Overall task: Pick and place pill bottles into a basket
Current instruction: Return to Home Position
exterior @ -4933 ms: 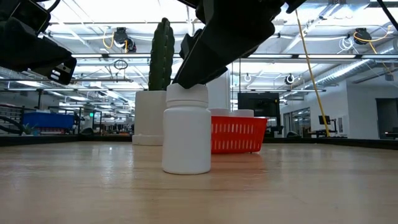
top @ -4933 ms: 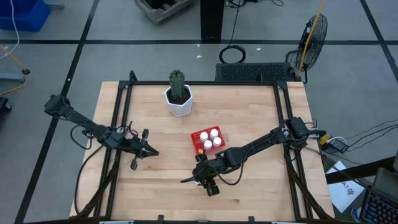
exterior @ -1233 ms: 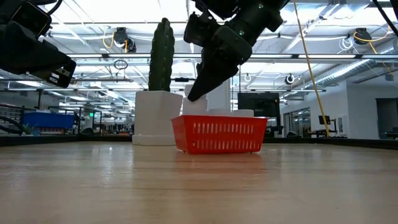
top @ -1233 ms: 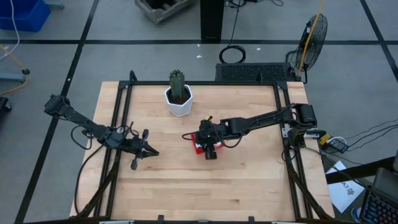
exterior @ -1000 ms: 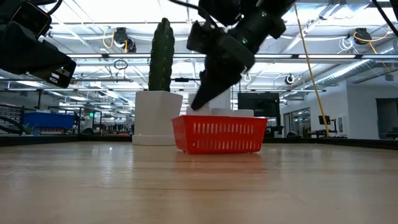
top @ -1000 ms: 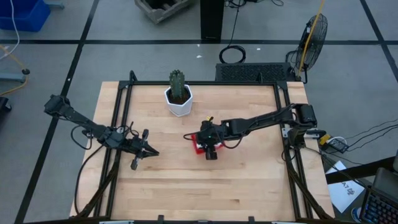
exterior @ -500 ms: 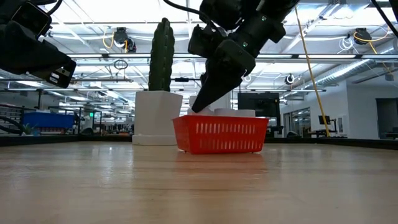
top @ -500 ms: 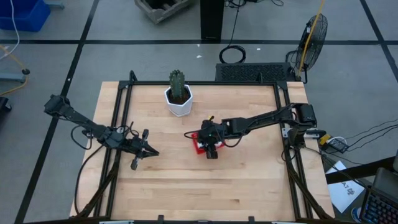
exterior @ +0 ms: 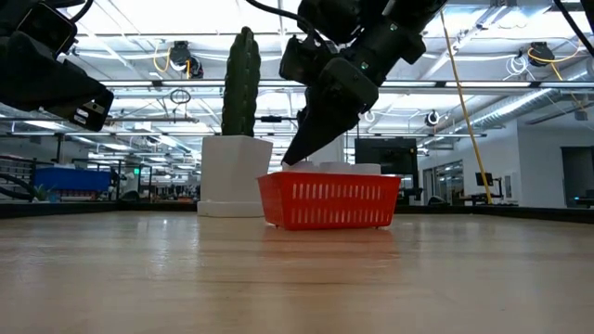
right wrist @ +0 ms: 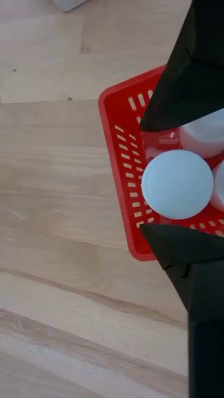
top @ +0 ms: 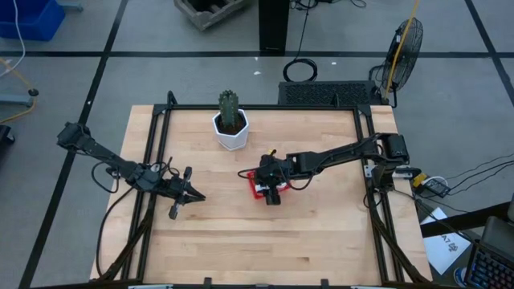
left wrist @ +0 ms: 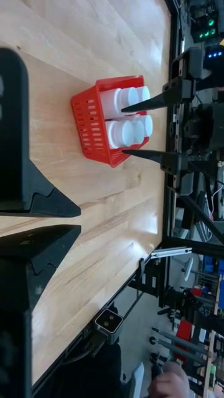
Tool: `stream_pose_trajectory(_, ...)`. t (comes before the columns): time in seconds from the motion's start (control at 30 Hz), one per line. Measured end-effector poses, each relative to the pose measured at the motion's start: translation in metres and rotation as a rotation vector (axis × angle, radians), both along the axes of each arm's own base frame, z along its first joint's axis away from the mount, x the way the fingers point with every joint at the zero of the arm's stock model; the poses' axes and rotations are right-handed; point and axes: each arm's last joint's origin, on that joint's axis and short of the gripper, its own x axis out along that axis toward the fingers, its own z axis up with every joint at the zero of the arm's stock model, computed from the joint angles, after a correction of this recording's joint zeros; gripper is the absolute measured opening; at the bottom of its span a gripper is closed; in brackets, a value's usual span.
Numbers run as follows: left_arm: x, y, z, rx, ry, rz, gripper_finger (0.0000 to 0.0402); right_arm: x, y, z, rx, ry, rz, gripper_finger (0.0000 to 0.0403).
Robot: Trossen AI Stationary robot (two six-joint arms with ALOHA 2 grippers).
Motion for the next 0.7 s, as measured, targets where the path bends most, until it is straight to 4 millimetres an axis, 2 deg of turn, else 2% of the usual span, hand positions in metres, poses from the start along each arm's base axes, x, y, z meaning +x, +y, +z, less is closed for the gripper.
stream_pose_trajectory(0.1,0.000,0.000,0.000,0.000,0.000,0.000,0.0035,-0.001,0.000,0.005,-0.005,-0.013,0.004,0.0243)
stream_pose_trajectory(0.27,0.000,0.000,0.000,-0.028,0.007,0.004,0.0035,-0.009,0.006,0.027,-0.008,-0.060,0.019,0.0221)
stream_pose_trajectory(0.37,0.000,0.000,0.000,-0.053,0.013,0.008,0.0035,-0.018,0.011,0.045,0.002,-0.091,0.030,0.0169)
stream_pose_trajectory(0.47,0.000,0.000,0.001,-0.058,0.008,0.008,0.0035,-0.030,0.017,0.061,0.021,-0.092,0.030,0.0078)
stream_pose_trajectory(0.53,0.000,0.000,0.001,-0.058,0.008,0.008,0.0035,-0.042,0.023,0.064,0.027,-0.099,0.047,0.0022)
stream_pose_trajectory(0.7,0.000,0.000,0.001,-0.050,0.005,0.027,0.0025,-0.085,0.039,0.060,0.084,-0.215,0.045,0.0002)
